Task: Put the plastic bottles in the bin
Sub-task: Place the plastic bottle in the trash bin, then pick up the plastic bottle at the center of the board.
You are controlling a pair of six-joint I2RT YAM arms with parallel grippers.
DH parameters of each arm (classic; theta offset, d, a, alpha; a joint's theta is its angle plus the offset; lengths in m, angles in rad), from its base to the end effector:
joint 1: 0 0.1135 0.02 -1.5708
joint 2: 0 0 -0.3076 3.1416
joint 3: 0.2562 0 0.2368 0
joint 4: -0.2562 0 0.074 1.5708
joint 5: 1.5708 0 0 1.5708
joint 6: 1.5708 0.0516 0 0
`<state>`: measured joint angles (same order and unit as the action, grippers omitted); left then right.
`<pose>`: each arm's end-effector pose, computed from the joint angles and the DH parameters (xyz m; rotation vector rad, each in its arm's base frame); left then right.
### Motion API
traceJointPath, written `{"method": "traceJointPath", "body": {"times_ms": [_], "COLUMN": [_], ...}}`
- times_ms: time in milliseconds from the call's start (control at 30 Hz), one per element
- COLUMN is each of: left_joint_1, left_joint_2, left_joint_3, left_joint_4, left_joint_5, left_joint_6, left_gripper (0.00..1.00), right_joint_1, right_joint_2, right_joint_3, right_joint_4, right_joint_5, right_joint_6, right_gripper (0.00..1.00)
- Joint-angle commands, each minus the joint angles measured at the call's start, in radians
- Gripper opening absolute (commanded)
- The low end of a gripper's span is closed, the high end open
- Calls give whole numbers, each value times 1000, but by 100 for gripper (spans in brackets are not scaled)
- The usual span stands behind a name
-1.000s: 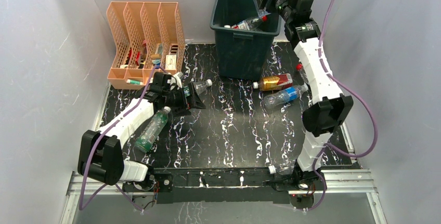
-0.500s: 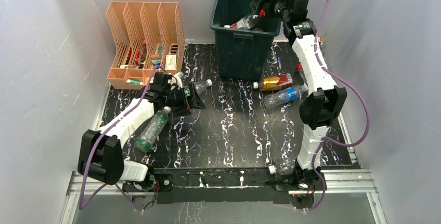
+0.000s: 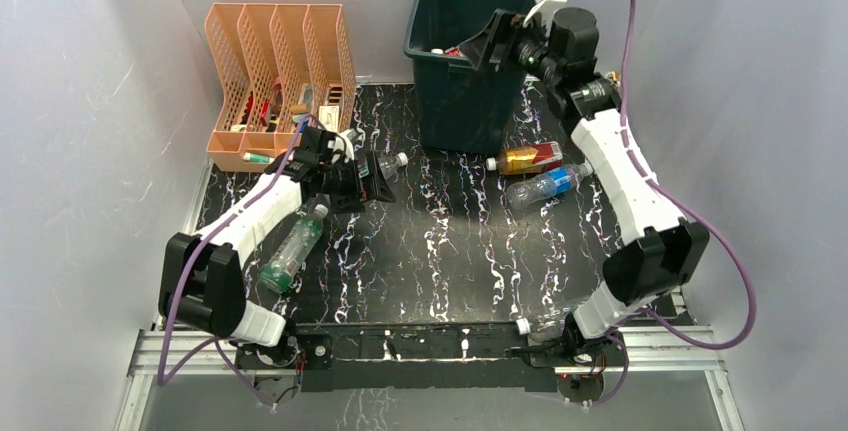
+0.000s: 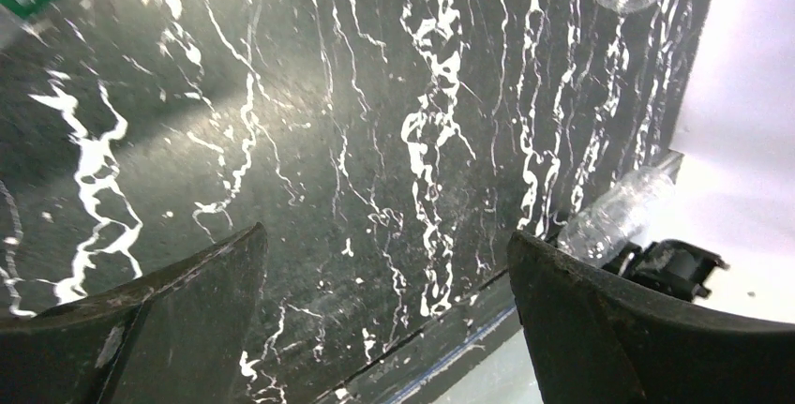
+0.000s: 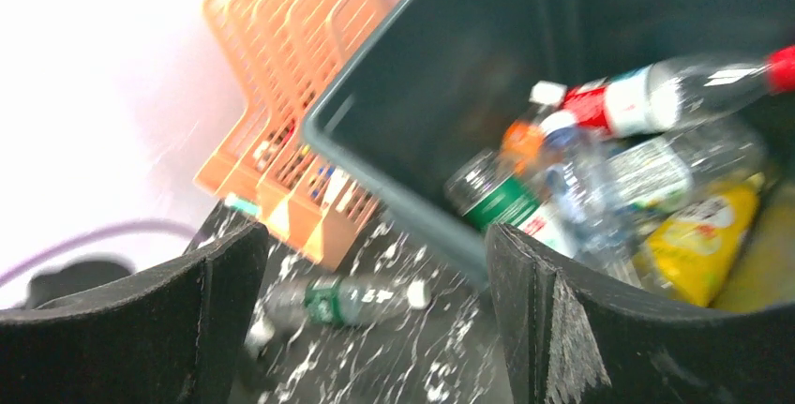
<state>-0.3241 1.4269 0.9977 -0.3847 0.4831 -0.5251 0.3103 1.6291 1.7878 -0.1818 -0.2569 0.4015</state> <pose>0.2685 -0.1155 0.2901 -0.0071 2.4872 -0.9612 0.3564 0.1281 0.5132 -0.1314 1.6402 0.7535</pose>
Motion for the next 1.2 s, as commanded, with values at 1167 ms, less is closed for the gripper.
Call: {"method": "traceJointPath", "body": {"times_ms": [1167], "left_joint_1": [-6], "left_joint_2": [378], "left_joint_3": [339], "left_joint_4": [-104], "left_joint_5": [-393], "left_joint_6": [254], "left_gripper": [98], "right_joint_1": [315], "right_joint_2": [-172], "right_joint_3": [-553], "right_joint_4": [113], "right_joint_5": [-13], "right_joint_6": [83], "right_gripper": [93]}}
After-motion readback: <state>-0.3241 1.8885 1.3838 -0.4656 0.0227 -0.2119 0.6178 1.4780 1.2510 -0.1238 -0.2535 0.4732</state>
